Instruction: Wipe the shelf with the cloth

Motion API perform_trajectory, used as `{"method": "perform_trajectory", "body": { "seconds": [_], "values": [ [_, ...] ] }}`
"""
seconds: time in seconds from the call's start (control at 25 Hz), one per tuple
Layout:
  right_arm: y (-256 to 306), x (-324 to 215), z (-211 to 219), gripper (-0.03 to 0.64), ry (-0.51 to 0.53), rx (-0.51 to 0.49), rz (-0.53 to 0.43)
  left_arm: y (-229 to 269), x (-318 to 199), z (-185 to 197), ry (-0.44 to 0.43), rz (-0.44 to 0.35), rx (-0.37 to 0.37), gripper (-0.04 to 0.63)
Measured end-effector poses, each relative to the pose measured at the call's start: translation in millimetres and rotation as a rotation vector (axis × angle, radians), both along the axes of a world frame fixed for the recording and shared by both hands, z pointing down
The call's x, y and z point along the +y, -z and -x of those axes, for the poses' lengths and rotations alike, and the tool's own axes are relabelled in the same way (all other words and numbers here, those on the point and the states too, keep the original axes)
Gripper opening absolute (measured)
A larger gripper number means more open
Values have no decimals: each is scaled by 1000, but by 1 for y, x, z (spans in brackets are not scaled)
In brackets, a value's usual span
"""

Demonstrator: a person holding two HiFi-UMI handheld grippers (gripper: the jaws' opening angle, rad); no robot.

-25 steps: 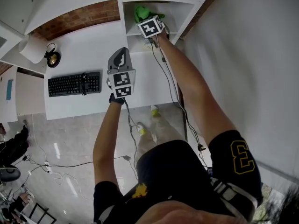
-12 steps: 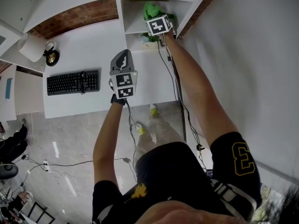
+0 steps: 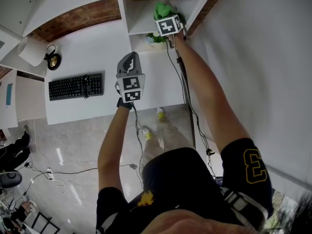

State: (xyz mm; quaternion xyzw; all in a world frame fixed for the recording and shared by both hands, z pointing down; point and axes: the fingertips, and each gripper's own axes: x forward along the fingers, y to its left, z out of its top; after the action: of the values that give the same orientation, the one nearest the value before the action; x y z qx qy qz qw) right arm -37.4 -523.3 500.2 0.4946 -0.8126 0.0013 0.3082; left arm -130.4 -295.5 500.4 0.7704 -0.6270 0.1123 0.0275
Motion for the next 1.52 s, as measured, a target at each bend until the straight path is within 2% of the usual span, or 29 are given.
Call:
{"method": "perform_trajectory", "body": {
  "seconds": [0.28,0.44,0.52,0.6,0.68,0.84,1.0,1.16,1.28,1.52],
  "values": [
    [0,-1,-7,89,-34,-21,8,-1,2,-4,-11,2,-7,18],
    [18,-1,-17,89,-132,-166,-9,4,9,4,-6,-4,-13,18],
    [39,5,-2,89,-95,-226,-65,7,13,12,2,-8,-20,18],
    [56,21,27,91,-7,-275,-104,8,18,20,14,-7,-15,18],
    [61,39,56,91,65,-309,-103,10,23,26,22,-10,-6,18],
    [51,68,94,91,145,-297,-79,10,29,30,24,-17,-7,18],
    [38,89,117,91,148,-340,-40,9,36,38,32,-11,0,18],
    [18,91,121,84,48,-410,18,9,40,41,30,-12,-9,18],
    [0,91,120,84,29,-460,63,6,40,44,39,-5,-8,18],
    [-8,90,121,87,120,-372,-11,-5,39,45,55,16,5,18]
  ]
}}
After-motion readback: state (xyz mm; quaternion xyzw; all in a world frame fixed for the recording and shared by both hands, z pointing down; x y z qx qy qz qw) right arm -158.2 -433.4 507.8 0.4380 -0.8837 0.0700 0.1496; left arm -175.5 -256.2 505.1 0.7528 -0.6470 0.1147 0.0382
